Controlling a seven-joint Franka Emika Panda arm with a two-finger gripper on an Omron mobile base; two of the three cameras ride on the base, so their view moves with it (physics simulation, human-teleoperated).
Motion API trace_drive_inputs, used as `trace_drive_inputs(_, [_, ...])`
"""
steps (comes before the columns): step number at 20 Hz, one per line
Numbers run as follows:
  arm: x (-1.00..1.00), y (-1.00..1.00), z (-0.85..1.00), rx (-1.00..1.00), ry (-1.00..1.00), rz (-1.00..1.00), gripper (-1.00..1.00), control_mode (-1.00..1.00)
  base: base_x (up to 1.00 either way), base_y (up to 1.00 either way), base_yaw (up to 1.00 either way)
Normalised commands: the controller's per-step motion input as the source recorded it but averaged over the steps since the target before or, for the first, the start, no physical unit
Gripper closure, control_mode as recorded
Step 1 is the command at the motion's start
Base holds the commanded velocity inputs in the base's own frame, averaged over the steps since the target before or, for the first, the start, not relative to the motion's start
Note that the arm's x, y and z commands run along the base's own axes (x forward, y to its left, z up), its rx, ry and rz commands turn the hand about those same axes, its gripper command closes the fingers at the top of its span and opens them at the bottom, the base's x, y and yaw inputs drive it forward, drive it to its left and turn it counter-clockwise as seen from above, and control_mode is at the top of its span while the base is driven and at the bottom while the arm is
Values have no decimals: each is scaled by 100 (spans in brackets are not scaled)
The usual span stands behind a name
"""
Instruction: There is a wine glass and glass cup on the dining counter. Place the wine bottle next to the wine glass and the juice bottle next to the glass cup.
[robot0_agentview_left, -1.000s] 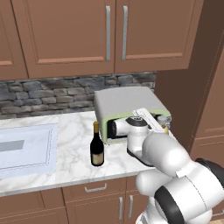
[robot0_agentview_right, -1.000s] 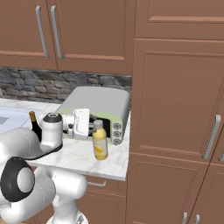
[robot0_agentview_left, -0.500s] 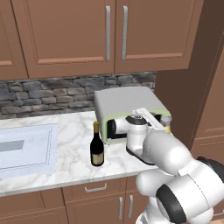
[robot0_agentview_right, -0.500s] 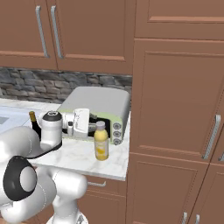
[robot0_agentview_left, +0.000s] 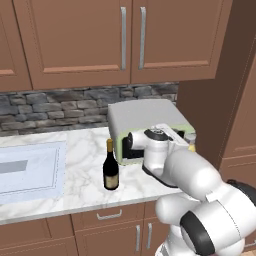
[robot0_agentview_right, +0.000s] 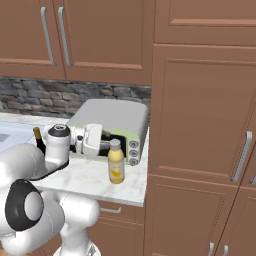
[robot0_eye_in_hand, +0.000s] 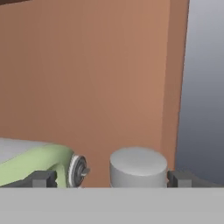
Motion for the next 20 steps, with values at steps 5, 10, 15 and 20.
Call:
trace_drive_inputs(5, [-26,0,-24,0,-9,0,-100,-100,0,0,0])
trace_drive_inputs(10, [-8,-3,-21,0,-9,0,-100,-100,0,0,0])
trace_drive_inputs(15, [1,-16,-4,0,0,0,-100,-100,0,0,0])
trace_drive_inputs(20, [0,-6,4,0,1,0,-100,-100,0,0,0])
